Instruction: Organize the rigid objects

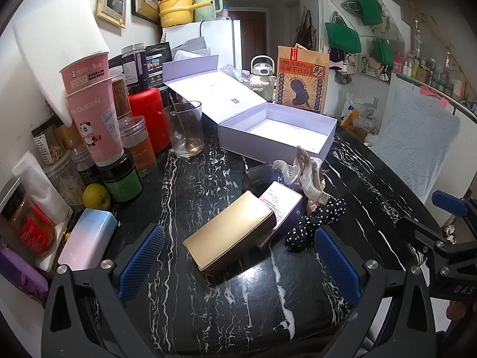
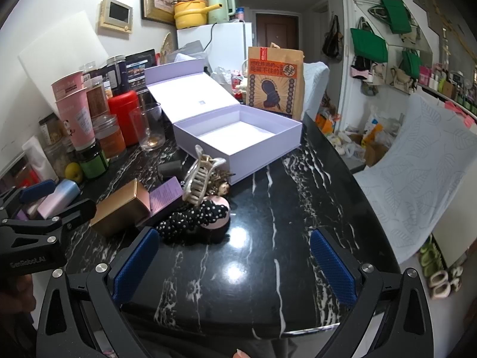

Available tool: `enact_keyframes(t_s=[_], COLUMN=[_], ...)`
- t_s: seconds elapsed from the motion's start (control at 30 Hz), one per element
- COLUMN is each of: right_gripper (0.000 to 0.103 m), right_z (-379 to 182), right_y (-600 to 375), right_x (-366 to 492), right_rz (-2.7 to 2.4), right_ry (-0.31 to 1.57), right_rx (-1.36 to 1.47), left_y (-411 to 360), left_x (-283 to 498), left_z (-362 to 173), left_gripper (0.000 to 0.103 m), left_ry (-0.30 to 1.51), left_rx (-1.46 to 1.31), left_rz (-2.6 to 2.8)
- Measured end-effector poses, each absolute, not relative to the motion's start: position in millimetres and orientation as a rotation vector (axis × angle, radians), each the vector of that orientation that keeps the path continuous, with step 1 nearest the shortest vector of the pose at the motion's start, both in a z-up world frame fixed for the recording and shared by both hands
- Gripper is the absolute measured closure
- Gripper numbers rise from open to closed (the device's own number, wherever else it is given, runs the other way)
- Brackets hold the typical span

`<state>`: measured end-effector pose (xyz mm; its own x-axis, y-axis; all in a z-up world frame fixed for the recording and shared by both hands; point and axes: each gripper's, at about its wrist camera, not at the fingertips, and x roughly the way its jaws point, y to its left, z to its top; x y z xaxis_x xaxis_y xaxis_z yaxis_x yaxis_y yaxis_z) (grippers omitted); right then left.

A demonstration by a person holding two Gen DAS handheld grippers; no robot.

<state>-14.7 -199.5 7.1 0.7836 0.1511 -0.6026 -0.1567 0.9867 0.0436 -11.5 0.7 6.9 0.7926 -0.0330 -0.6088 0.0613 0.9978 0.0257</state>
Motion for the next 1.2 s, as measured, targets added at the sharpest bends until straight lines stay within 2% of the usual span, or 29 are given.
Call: enact_keyframes(t_s=[0.43, 0.9, 1.17, 1.2], right_gripper=[0.0, 0.0, 0.0, 0.0], right_z=[-3.7, -29.3, -39.1, -40.7], right_y=[-199.5, -191.3, -190.1, -189.6], right_x=[-11.4, -0.6, 4.8, 5.0], right_rz=[0.191, 0.238, 0.238, 0.239], right_ry=[0.662, 0.699, 0.73, 0.733], right_rx=[0.007, 0.002, 0.003, 0.004], left_y=[6.4, 27.5, 38.9, 38.5], left_x=[-7.8, 29.1, 66.0, 68.7], left_z=[-3.8, -36.4, -56.9, -59.3], left_gripper=[0.0, 0.001, 0.013, 0.018], left_ry=[0.666, 0.743, 0.827, 0.84], left_rx=[0.031, 0.007, -0.027, -0.021], left_rz=[-0.082, -0.204, -0.333, -0.331])
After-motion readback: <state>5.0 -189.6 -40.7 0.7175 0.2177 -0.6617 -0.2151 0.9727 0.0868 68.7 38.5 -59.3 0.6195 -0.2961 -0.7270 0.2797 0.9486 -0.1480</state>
